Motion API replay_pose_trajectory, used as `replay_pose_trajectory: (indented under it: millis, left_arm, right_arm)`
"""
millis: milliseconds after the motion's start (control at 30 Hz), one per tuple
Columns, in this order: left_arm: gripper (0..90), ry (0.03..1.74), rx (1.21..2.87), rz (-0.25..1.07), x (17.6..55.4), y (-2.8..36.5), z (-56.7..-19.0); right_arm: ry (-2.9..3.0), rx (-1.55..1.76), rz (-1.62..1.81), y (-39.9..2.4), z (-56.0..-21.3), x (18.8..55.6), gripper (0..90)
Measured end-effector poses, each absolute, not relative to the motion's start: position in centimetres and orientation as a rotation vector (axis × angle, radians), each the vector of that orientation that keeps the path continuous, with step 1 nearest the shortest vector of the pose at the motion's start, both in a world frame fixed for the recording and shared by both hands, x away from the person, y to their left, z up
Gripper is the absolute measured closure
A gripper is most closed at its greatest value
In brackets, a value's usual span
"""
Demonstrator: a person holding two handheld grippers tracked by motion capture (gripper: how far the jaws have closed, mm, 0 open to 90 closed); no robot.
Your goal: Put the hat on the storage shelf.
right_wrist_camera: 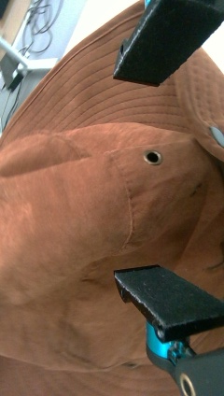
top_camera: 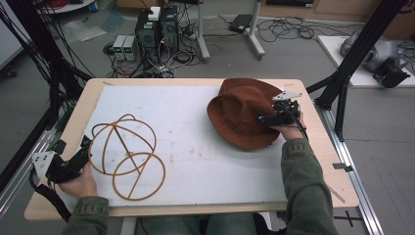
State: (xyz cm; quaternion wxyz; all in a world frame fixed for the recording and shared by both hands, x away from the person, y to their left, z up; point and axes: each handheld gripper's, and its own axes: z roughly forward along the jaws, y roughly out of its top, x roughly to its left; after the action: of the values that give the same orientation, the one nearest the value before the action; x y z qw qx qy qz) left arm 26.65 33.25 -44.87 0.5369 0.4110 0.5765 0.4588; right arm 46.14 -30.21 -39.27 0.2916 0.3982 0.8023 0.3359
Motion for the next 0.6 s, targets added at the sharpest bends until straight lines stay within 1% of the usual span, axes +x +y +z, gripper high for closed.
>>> replay_pose_trajectory:
  millis: [167,267,300,367,433,467,500,567,600]
  left_arm:
    - [16.3,1.374,0.973,1.086,26.7,33.3,-44.9]
    - [16.3,1.370,0.974,1.086,26.7,33.3,-44.9]
    - [16.3,1.368,0.973,1.086,26.7,33.3,-44.9]
    - [16.4,1.366,0.976,1.083,26.7,33.3,-44.9]
    - [16.7,1.364,0.980,1.085,26.7,33.3,-44.9]
    - [16.7,1.364,0.980,1.085,26.7,33.3,-44.9]
    - [16.7,1.363,0.980,1.083,26.7,33.3,-44.9]
    - [16.7,1.364,0.980,1.081,26.7,33.3,-44.9]
    - [16.7,1.364,0.980,1.081,26.7,33.3,-44.9]
  right_arm:
    - [2.232,0.968,0.827,-30.1,-39.2,47.1,6.2]
    - [2.330,0.920,0.773,-29.8,-39.4,47.8,16.9]
    - [2.341,0.912,0.759,-29.7,-39.5,47.9,17.1]
    - [2.368,0.908,0.740,-29.6,-39.6,48.1,21.1]
    - [2.388,0.899,0.715,-29.6,-39.9,48.4,21.9]
    - [2.395,0.896,0.714,-29.7,-40.0,48.4,23.6]
    - [2.402,0.901,0.708,-29.6,-40.1,48.5,28.1]
    - [2.428,0.915,0.716,-29.5,-40.1,48.5,42.9]
    - [2.428,0.915,0.716,-29.5,-40.1,48.5,42.9]
